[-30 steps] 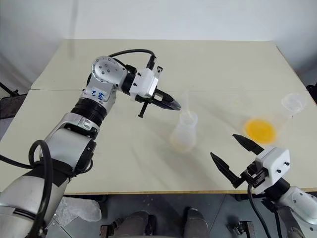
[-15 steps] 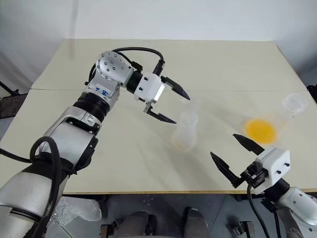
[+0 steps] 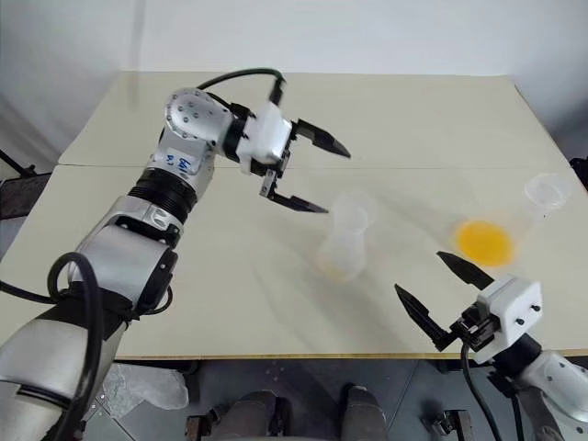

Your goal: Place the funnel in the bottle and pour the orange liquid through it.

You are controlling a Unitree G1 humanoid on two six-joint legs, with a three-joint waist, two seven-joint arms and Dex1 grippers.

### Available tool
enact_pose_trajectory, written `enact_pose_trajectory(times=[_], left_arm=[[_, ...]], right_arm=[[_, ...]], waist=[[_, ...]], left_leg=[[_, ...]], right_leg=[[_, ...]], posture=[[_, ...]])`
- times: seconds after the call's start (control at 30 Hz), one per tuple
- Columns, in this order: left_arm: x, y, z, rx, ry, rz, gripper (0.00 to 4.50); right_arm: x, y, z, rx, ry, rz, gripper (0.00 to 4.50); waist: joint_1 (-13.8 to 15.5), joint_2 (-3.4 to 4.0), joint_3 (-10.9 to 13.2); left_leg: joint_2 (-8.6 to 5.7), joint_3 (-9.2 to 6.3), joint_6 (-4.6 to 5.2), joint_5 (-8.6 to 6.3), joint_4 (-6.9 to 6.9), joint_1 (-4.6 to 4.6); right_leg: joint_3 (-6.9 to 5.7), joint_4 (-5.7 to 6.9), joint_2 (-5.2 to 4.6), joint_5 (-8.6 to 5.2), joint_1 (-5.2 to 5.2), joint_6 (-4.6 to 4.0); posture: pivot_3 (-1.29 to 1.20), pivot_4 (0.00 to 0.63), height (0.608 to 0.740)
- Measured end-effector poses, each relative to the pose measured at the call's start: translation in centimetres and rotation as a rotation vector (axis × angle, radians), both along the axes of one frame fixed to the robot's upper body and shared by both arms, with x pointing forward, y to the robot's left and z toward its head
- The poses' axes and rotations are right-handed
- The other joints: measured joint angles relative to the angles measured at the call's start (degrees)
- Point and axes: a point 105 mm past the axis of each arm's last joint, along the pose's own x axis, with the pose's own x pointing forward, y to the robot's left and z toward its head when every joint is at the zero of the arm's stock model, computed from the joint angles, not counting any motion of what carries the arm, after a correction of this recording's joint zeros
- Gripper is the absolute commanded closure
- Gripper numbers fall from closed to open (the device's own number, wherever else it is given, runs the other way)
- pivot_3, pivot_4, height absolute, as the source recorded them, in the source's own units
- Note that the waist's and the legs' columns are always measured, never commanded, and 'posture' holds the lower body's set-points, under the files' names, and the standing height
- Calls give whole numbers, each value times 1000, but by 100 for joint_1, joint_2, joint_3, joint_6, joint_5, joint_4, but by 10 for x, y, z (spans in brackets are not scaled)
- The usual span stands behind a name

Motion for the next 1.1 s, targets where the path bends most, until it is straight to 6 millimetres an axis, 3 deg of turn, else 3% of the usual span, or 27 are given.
enact_pose_trajectory(times=[0.1,0.17,0.27,0.37,0.47,0.6,0.77,0.87,0.97,1.1], left_arm=[[3,14,4,-65,71,35,22],[4,20,-4,-81,137,49,22],[4,29,-29,-118,240,94,22],[3,48,-67,-156,389,192,22],[-7,51,-91,-172,487,237,22],[-17,49,-94,-213,499,271,22],[-27,53,-116,-207,570,305,22],[-27,50,-114,-229,568,313,22],[-27,50,-110,-247,554,320,22],[-26,51,-108,-269,531,329,22]], right_arm=[[-5,-8,-1,-4,6,-53,0],[-6,-9,1,-1,-3,-79,0],[-8,-15,7,10,-39,-159,0],[-12,-31,11,8,-51,-303,0],[-16,-46,9,-5,-48,-427,0],[-27,-56,12,-9,-65,-548,0],[-43,-74,7,-19,-27,-699,0],[-46,-83,9,-10,-29,-753,0],[-44,-85,9,21,-24,-768,0],[-21,-96,24,88,-98,-785,0]], waist=[[-13,1,-1],[-15,1,-1],[-30,7,-4],[-41,7,-4],[-12,7,-4],[47,11,-7],[56,21,-13],[65,21,-13],[53,22,-13],[-20,25,-15]], left_leg=[[1,-3,0,0,0,2],[1,-8,0,0,4,3],[2,-13,-1,0,9,6],[3,-19,-5,-2,9,11],[1,-29,-5,-2,24,4],[-1,-54,-9,-4,65,-16],[-3,-48,-9,-4,67,-11],[-3,-48,-9,-4,68,-9],[-3,-46,-9,-4,67,-9],[-5,-39,-8,-4,69,-6]], right_leg=[[0,7,0,0,0,1],[0,11,0,1,1,2],[4,20,-2,1,0,3],[8,39,-1,1,-2,2],[13,41,-2,1,0,3],[22,53,1,1,1,2],[37,56,4,1,3,2],[41,56,4,1,3,2],[41,56,5,1,2,2],[45,57,2,1,3,2]], posture=[[0,150,740],[0,150,740],[0,150,740],[0,150,740],[0,150,740],[0,150,740],[0,150,740],[0,150,740],[0,150,740],[0,150,740]])
